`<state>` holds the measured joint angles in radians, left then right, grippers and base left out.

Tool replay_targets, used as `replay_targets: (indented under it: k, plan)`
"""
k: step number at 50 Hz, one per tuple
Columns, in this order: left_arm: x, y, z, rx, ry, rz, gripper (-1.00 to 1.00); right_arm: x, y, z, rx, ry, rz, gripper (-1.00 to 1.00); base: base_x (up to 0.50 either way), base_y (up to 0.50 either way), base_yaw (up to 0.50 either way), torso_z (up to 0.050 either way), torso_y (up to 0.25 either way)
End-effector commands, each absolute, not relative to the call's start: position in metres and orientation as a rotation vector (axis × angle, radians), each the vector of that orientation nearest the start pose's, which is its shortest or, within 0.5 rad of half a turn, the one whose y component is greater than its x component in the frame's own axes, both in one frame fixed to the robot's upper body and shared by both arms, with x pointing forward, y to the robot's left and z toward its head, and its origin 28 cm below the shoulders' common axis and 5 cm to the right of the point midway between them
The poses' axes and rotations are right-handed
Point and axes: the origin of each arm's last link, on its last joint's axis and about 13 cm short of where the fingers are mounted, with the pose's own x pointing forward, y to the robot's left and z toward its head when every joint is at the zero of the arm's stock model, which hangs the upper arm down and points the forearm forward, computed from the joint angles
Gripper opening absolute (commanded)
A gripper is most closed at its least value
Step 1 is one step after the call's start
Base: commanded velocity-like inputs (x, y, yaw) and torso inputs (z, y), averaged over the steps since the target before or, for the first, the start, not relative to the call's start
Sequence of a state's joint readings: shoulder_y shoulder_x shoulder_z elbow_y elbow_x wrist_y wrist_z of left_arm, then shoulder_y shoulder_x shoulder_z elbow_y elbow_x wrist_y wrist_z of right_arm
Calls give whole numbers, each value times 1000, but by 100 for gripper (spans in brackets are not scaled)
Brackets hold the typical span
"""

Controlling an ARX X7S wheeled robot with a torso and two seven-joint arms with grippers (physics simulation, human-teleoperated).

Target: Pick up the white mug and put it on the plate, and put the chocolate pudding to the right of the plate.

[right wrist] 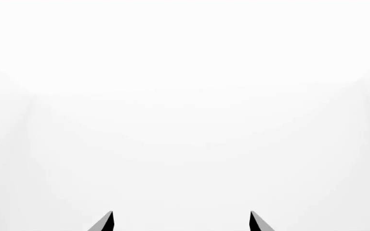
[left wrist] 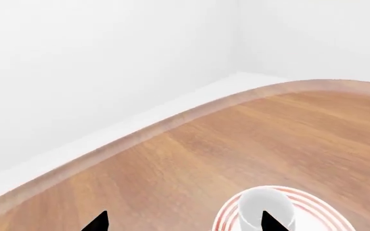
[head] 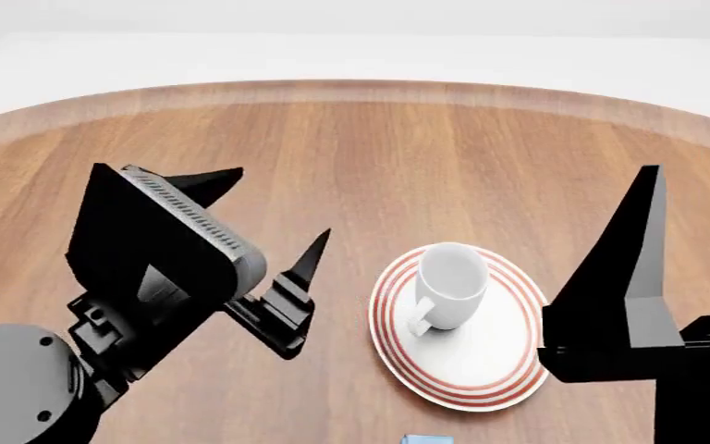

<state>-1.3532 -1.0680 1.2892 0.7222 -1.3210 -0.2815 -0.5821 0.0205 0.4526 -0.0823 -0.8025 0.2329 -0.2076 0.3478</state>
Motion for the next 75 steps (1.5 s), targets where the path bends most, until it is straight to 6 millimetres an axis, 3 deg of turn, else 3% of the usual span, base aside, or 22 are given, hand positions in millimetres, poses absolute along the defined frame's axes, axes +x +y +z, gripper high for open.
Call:
replay_targets:
  k: [1, 16, 23, 36, 53, 75]
  plan:
    - [201, 223, 252, 263, -201, -570, 100, 166, -122, 194, -1, -967, 45, 100, 0, 0, 0, 0, 0]
    - [200, 225, 250, 267, -222, -546, 100, 155, -103, 189, -94, -808, -24, 100, 0, 0, 0, 0, 0]
    - [199, 225, 250, 268, -222, -548, 100, 141, -87, 181, -27, -605, 12, 100, 0, 0, 0, 0, 0]
    - [200, 225, 248, 257, -216, -552, 100, 121, -71, 186, -72, -357, 102, 100, 0, 0, 0, 0, 0]
    - [203, 227, 244, 238, -199, -554, 100, 116, -63, 189, -30, -235, 142, 100, 0, 0, 0, 0, 0]
    - [203, 228, 243, 208, -190, -555, 100, 109, -54, 193, 50, 77, 156, 100, 0, 0, 0, 0, 0]
